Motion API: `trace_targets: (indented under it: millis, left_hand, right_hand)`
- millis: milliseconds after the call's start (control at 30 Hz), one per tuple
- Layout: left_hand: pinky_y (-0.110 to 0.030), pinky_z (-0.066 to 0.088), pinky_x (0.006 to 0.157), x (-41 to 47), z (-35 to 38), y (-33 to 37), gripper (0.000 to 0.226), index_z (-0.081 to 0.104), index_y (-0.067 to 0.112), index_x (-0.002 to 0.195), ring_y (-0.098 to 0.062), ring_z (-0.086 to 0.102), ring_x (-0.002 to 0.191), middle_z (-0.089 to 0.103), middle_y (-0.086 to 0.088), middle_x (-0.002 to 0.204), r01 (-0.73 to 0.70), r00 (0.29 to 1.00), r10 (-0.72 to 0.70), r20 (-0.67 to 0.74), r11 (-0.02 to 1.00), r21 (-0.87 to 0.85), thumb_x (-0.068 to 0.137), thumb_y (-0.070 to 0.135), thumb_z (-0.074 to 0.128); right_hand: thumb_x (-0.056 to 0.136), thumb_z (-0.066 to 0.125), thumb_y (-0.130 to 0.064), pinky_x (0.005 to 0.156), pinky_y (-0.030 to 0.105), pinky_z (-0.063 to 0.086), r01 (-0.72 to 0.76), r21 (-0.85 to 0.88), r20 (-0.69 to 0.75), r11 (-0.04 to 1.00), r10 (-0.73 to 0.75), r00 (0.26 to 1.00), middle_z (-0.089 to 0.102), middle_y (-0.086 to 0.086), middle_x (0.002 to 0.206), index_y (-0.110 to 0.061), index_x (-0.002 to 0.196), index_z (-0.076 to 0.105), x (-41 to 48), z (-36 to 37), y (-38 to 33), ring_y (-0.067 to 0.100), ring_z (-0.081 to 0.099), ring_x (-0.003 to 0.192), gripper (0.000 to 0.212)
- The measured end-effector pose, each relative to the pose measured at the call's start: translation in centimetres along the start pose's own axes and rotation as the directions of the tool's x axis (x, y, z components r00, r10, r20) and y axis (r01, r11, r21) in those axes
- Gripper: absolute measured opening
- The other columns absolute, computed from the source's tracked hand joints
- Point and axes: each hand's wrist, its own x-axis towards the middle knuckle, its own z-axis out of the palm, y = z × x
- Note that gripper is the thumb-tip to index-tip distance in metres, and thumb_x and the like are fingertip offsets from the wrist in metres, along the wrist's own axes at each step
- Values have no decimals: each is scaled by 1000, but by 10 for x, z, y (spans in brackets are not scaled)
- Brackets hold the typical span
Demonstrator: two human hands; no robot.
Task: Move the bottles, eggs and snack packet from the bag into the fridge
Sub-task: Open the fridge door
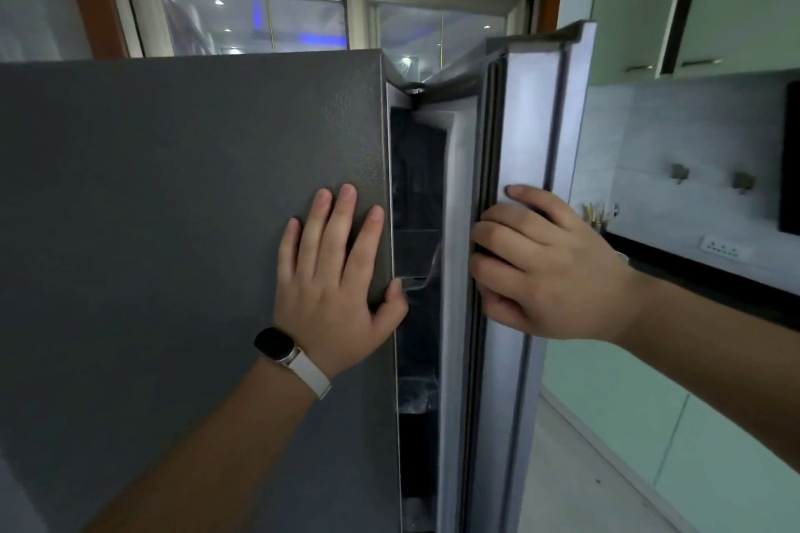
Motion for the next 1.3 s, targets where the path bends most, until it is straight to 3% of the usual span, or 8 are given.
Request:
trace_targets:
  millis: [267,467,667,767,933,1133,1300]
  left_hand:
    - [-53,18,117,2,-9,4,65,46,10,141,-39,31,143,38,-22,152,15,999,-15,49,1000,-9,83,35,59]
    - [-55,29,111,8,-19,40,56,62,12,132,-35,47,136,51,-18,145,-138,980,154,128,983,-120,78,23,64]
    - [-53,41,106,23,1,81,53,54,6,135,-35,45,137,48,-19,147,-39,978,103,182,946,-323,88,31,57]
    - [-55,41,105,25,16,90,61,40,12,145,-35,41,140,44,-19,150,-45,976,111,188,945,-324,91,34,55]
    - [-56,40,106,28,42,115,63,38,13,146,-36,40,140,42,-19,151,-88,986,129,106,940,-331,90,36,57]
    - [-54,35,108,40,69,163,58,50,18,141,-32,42,138,42,-14,150,-182,977,201,73,961,-208,90,46,56]
    - [-55,41,103,58,103,201,53,62,16,134,-33,47,133,49,-16,146,-201,968,222,114,965,-171,87,40,62]
  right_hand:
    - [87,60,-22,109,49,38,-104,25,56,994,102,993,67,13,115,-10,99,69,-13,-13,-12,32,57,123,19]
    - [88,57,-23,112,46,36,-155,0,77,988,154,985,65,14,125,-9,106,71,-24,-15,-16,33,55,126,27]
    - [94,50,-26,112,45,37,-202,19,52,979,201,978,64,11,129,-9,108,70,-39,-12,-11,31,55,127,30]
    - [92,53,-26,111,46,37,-215,19,19,976,215,976,64,10,129,-11,107,71,-54,-9,-4,31,55,127,28]
    - [88,57,-28,113,47,35,-231,32,-23,972,232,972,63,10,131,-11,108,72,-85,-5,13,31,54,128,30]
    - [85,64,-30,113,52,34,-323,80,-69,943,328,942,43,12,146,-11,125,59,-141,4,46,32,43,137,45]
    - [88,62,-30,115,51,32,-386,91,-67,918,393,917,45,13,146,-12,128,55,-182,17,80,34,43,136,45]
